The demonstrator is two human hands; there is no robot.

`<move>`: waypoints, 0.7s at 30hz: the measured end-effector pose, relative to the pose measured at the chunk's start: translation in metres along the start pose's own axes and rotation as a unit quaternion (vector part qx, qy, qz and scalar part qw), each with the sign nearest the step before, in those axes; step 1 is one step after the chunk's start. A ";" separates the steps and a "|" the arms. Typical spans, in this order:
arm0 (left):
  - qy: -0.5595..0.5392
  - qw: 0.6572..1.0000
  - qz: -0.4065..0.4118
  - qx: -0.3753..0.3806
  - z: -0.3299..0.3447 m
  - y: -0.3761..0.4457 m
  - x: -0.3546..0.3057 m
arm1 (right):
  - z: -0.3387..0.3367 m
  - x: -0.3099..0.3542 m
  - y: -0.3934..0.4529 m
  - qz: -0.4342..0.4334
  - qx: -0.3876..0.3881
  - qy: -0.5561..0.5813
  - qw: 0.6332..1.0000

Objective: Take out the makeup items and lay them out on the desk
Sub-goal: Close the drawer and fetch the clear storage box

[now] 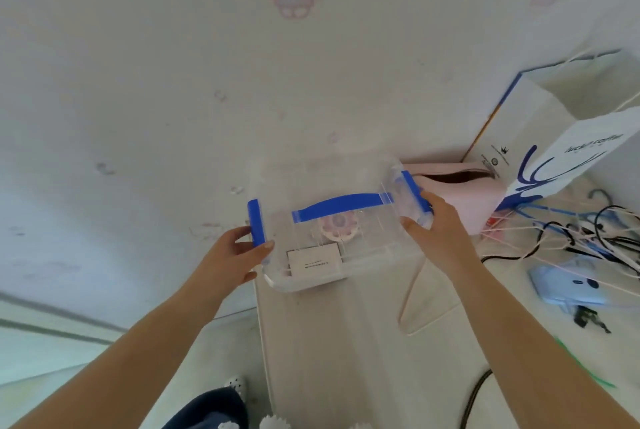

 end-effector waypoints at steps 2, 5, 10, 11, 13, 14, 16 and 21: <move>-0.013 1.000 0.006 -0.018 0.001 0.002 0.000 | 0.004 -0.010 0.010 0.028 0.017 0.023 0.999; -0.019 0.998 0.029 -0.047 0.003 0.002 -0.006 | 0.008 -0.021 0.017 0.069 0.031 0.052 0.996; -0.024 0.996 0.038 -0.073 0.002 0.001 -0.005 | 0.008 -0.022 0.015 0.065 0.022 0.081 0.994; -0.020 0.996 0.039 -0.074 0.002 0.000 -0.004 | 0.007 -0.022 0.012 0.066 0.021 0.085 0.994; -0.014 0.997 0.042 -0.071 -0.001 -0.003 -0.003 | 0.006 -0.023 0.003 0.074 0.020 0.092 0.993; -0.012 0.997 0.045 -0.069 -0.002 -0.005 -0.002 | 0.006 -0.023 -0.003 0.079 0.018 0.096 0.992; -0.002 0.996 0.056 -0.065 -0.006 -0.010 -0.001 | 0.006 -0.026 -0.017 0.094 0.016 0.116 0.989; 0.022 0.995 0.083 -0.059 -0.014 -0.023 0.004 | 0.003 -0.032 -0.058 0.127 -0.012 0.136 0.983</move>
Point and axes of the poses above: each hand's wrist, its own y-axis towards the middle knuckle, its own z-axis out of the palm, x = y × z, the point moved 7 cm from there along y, towards the middle knuckle, and after that the axes turned 8 degrees about -y, right-handed, at the moved point
